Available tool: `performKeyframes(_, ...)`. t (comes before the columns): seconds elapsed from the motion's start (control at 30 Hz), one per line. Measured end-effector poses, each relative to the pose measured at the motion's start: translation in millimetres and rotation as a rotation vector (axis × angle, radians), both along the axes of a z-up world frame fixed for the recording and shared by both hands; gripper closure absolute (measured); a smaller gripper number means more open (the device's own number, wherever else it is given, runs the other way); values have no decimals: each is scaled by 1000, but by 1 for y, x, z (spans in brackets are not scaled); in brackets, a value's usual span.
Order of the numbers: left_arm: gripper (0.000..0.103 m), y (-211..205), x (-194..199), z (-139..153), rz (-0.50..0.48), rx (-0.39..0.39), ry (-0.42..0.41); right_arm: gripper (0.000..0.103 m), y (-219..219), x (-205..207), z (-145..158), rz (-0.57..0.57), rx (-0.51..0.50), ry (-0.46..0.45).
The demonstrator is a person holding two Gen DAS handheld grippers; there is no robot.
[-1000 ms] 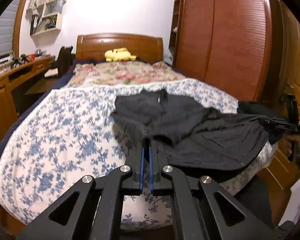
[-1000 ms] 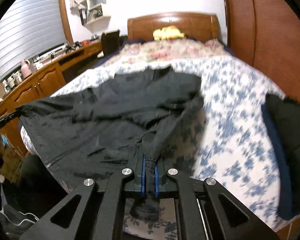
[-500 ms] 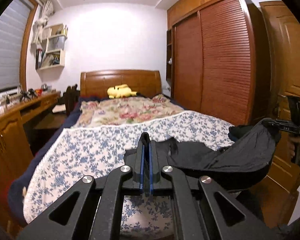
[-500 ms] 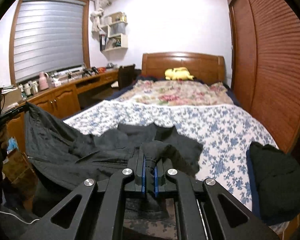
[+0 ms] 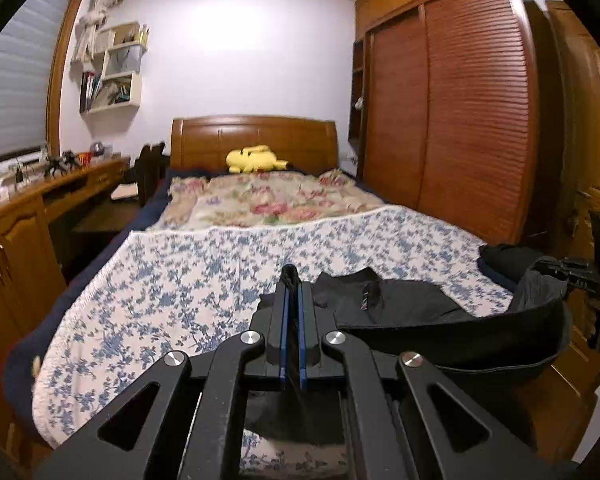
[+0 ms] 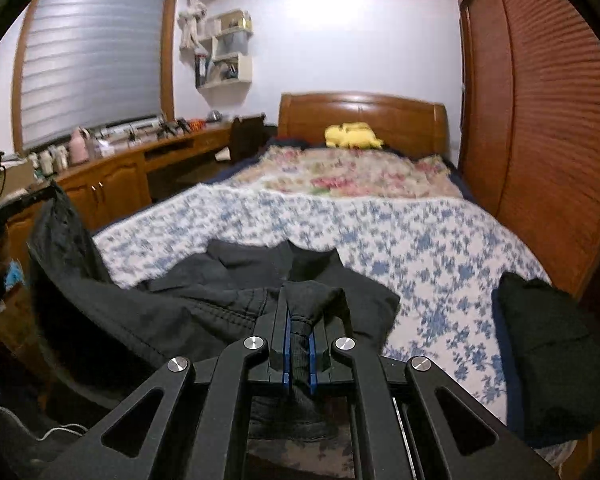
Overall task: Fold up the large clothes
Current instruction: 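Lift the hem with both grippers and fold it toward the collar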
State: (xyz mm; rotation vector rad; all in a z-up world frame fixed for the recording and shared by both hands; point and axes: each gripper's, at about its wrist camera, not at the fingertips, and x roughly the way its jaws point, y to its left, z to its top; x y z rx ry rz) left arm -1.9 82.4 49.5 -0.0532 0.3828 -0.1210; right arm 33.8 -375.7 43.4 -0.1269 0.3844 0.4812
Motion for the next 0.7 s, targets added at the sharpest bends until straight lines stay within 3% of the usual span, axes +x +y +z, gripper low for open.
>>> performKeyframes(0.4,99,9,77,-44,100,-38,39,97,48,126,-47,-66,14,76)
performKeyframes(0.7,99,-5,136,-66,86,-31,76,97,73,211,-75,-78,-24,169)
